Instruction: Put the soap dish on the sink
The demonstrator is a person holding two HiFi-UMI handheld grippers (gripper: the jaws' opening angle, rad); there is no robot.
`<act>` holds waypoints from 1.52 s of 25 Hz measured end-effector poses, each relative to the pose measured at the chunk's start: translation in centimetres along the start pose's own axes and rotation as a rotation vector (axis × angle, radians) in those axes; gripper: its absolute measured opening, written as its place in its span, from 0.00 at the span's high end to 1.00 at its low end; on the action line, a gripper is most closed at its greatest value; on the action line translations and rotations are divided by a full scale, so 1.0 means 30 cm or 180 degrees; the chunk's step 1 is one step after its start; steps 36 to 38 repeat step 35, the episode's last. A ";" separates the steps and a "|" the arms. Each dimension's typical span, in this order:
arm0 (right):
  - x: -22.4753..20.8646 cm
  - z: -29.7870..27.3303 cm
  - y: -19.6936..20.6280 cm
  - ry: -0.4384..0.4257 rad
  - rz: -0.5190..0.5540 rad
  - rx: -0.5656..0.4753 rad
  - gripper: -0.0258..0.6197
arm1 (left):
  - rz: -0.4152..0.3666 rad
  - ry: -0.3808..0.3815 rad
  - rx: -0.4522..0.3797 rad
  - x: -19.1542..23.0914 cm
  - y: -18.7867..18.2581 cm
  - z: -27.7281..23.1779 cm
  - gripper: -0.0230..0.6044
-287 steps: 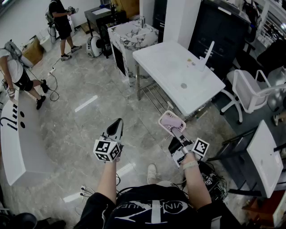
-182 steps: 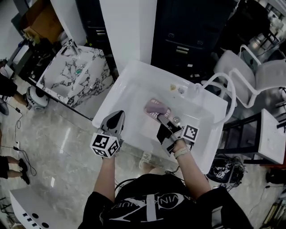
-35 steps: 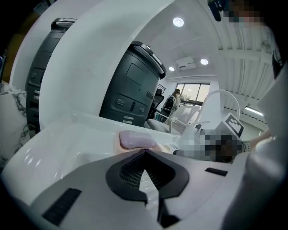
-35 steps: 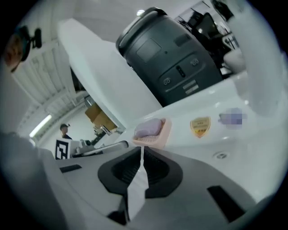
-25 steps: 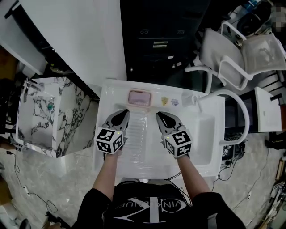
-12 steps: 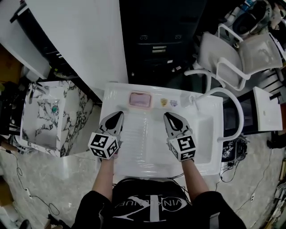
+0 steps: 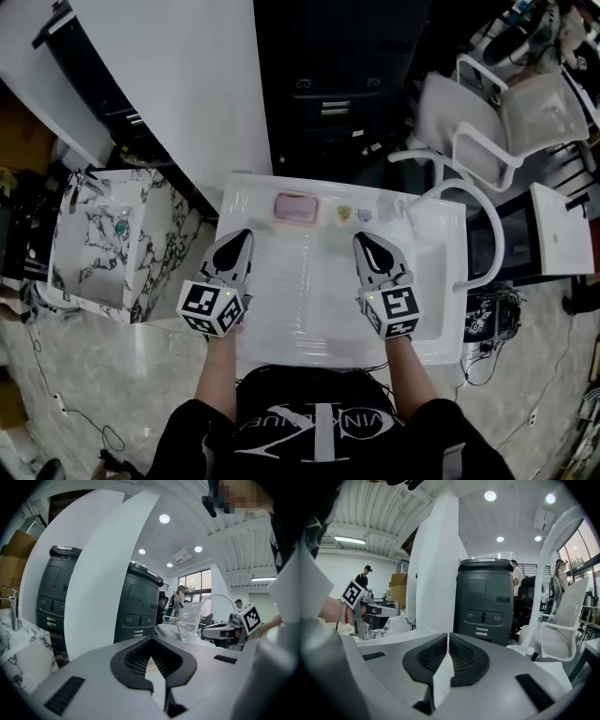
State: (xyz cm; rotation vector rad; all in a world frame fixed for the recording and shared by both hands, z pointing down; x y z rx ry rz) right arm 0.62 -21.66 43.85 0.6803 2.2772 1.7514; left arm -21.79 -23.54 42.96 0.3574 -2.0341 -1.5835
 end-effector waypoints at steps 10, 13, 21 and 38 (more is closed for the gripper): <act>-0.025 0.063 -0.039 0.0113 -0.0045 -0.0138 0.91 | -0.0002 -0.0043 -0.0222 -0.026 -0.073 0.056 0.94; -0.030 0.075 -0.044 0.0135 -0.0069 -0.0171 0.91 | -0.0013 -0.0081 -0.0261 -0.020 -0.088 0.070 0.94; -0.028 0.093 -0.041 0.0147 -0.0088 -0.0188 0.91 | -0.0026 -0.0138 -0.0304 -0.012 -0.103 0.092 0.94; -0.023 0.080 -0.035 0.0116 -0.0053 -0.0157 0.91 | -0.0016 -0.0133 -0.0280 -0.006 -0.101 0.078 0.94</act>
Point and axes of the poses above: the fingertips, and each gripper's own axes: z backward along the fingers, x to its left, y out of its underside, the point moved 1 cm from there along z, backward along the fingers, and after that the axes turned 4 degrees about z, right-handed, at the moved point
